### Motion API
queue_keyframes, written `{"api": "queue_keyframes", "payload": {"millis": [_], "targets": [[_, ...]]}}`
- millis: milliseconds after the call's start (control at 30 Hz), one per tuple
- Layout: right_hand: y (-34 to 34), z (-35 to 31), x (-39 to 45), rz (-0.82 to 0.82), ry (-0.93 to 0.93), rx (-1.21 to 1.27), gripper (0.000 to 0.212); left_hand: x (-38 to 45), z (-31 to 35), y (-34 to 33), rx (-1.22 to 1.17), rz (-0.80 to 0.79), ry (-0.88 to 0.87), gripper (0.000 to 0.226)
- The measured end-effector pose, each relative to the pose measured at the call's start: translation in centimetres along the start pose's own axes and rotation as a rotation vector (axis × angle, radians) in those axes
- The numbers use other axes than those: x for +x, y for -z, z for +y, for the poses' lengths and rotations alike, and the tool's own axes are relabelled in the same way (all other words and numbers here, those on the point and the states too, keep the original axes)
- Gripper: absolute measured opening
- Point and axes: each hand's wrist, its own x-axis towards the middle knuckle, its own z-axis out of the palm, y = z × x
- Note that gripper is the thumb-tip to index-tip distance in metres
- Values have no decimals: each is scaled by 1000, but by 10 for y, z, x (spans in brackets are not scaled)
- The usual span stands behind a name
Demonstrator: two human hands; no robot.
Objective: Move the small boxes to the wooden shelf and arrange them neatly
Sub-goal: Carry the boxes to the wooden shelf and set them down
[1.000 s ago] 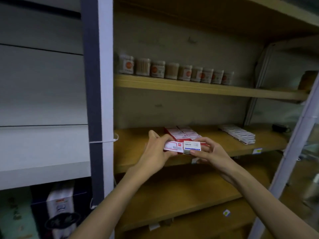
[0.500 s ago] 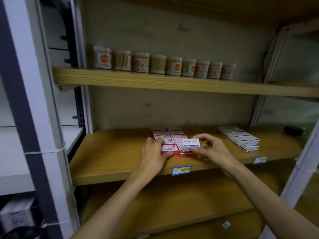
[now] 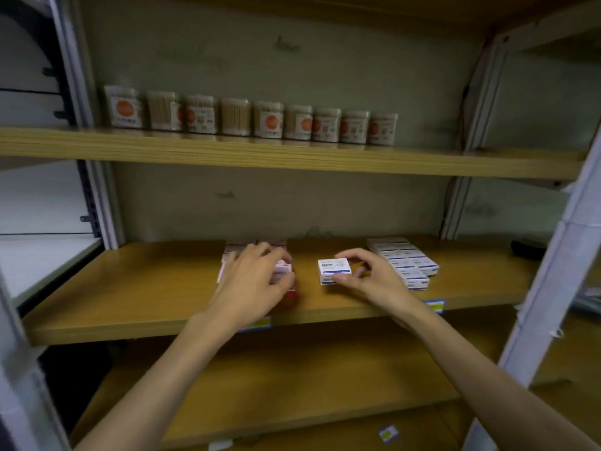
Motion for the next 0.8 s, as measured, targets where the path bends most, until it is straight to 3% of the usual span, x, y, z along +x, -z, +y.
{"api": "queue_keyframes", "payload": {"millis": [100, 433, 600, 800], "targets": [[34, 23, -1, 11, 16, 17, 35, 16, 38, -16, 10, -78, -78, 35], [148, 99, -19, 83, -20, -52, 33, 30, 107, -65, 6, -173, -47, 31], [166, 134, -19, 22, -132, -194, 34, 32, 125, -74, 15, -166, -29, 28], [156, 142, -13, 43, -111, -210, 39, 32, 138, -78, -6, -78, -16, 23]]}}
